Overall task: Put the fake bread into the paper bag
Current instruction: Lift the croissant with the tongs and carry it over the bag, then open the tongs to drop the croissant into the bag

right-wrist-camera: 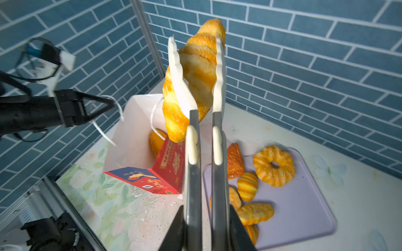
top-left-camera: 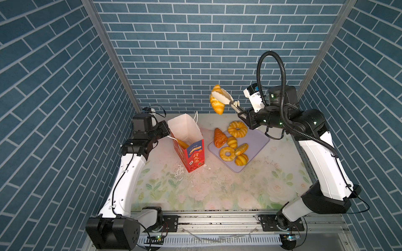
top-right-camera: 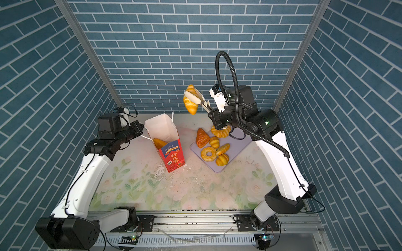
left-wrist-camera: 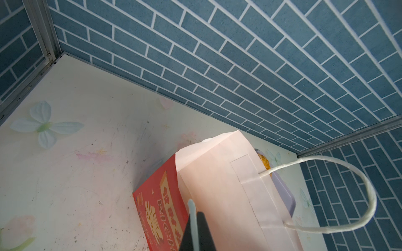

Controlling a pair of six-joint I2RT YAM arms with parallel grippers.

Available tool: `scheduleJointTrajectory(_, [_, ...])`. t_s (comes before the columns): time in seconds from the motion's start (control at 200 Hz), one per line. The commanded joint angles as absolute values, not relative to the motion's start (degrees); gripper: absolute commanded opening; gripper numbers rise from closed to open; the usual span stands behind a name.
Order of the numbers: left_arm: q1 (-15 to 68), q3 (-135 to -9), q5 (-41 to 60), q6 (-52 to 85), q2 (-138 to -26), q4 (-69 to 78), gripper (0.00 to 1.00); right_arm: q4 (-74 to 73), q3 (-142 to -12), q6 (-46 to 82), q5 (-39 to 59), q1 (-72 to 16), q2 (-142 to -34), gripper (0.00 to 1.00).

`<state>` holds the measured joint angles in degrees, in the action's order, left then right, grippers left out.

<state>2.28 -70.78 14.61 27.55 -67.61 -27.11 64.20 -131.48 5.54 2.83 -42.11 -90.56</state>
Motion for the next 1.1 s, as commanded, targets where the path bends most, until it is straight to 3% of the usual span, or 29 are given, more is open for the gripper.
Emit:
scheduleJointTrajectory(0.0, [2.64,-71.78,14.50,27.42,-67.87,-27.33,0.00,62.15,-135.10,0.89,6.93,-46.36,-93.81,0.14])
scheduleJointTrajectory(0.19, [2.81,-71.72,14.33,27.69,-67.73,-27.06,0.00,62.29,-136.45,-0.21,11.44,-50.49,-99.78,0.14])
scheduleJointTrajectory(0.34, [2.90,-71.04,14.08,27.55,-67.29,-27.47,0.00,64.22,-136.45,-1.32,9.58,-52.15,-104.06,0.15])
scheduleJointTrajectory(0.695, [2.91,-70.76,13.54,26.75,-67.19,-27.59,0.00,65.64,-137.32,-2.61,5.91,-52.96,-106.52,0.45])
scheduleJointTrajectory(1.09, [2.90,-71.10,13.93,26.72,-67.46,-27.16,0.00,61.53,-137.74,-3.89,1.81,-52.67,-101.76,0.48])
